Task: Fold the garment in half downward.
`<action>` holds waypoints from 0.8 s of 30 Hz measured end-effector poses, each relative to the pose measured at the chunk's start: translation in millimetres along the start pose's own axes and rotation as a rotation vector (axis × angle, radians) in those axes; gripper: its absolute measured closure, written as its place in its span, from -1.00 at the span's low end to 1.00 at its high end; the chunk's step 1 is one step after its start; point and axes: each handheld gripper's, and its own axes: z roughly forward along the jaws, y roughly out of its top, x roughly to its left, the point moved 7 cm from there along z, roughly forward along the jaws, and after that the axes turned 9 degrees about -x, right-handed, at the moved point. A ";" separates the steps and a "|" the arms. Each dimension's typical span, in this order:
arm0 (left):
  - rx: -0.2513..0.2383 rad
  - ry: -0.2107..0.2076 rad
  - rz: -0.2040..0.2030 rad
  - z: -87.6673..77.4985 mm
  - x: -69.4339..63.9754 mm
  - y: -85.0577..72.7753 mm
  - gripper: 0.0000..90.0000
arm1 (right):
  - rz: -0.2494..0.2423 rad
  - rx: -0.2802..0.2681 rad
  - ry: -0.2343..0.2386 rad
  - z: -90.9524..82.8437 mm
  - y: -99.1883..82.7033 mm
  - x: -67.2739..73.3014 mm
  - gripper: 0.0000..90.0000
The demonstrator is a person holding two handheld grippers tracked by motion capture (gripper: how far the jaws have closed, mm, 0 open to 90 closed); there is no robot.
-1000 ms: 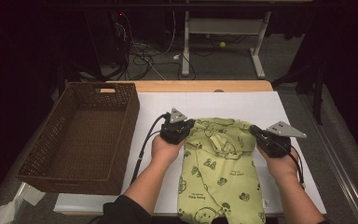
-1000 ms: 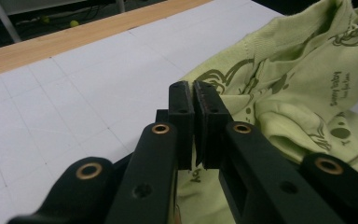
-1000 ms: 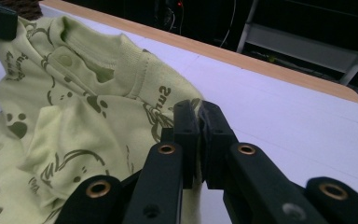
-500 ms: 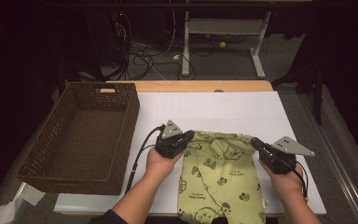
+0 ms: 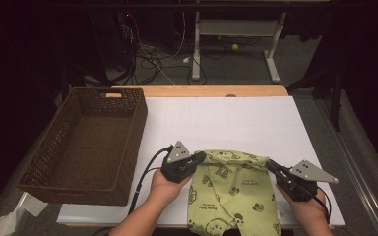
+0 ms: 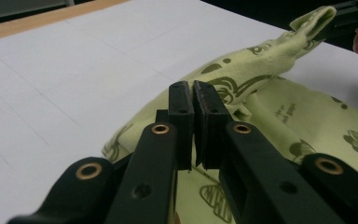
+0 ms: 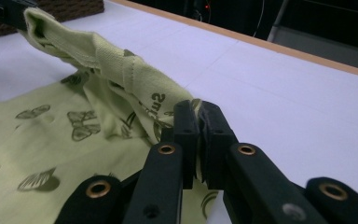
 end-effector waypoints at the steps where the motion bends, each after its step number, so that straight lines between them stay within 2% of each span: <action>1: 0.004 -0.005 0.003 -1.1 -2.0 -1.7 0.85 | -0.005 0.005 -0.001 -2.5 -1.2 1.3 0.95; 10: 0.024 -0.045 0.015 -14.1 -17.1 -17.0 0.84 | -0.010 0.029 0.038 -17.8 -13.0 14.2 0.95; 18: 0.033 -0.087 0.002 -24.5 -27.4 -27.9 0.84 | -0.026 0.054 0.057 -29.4 -20.4 24.5 0.95; 22: 0.043 -0.101 0.010 -28.6 -31.8 -30.3 0.84 | -0.019 0.067 0.067 -32.8 -24.5 26.8 0.95; 24: 0.053 -0.102 0.028 -30.9 -34.1 -33.2 0.84 | -0.024 0.073 0.075 -34.1 -25.8 28.2 0.95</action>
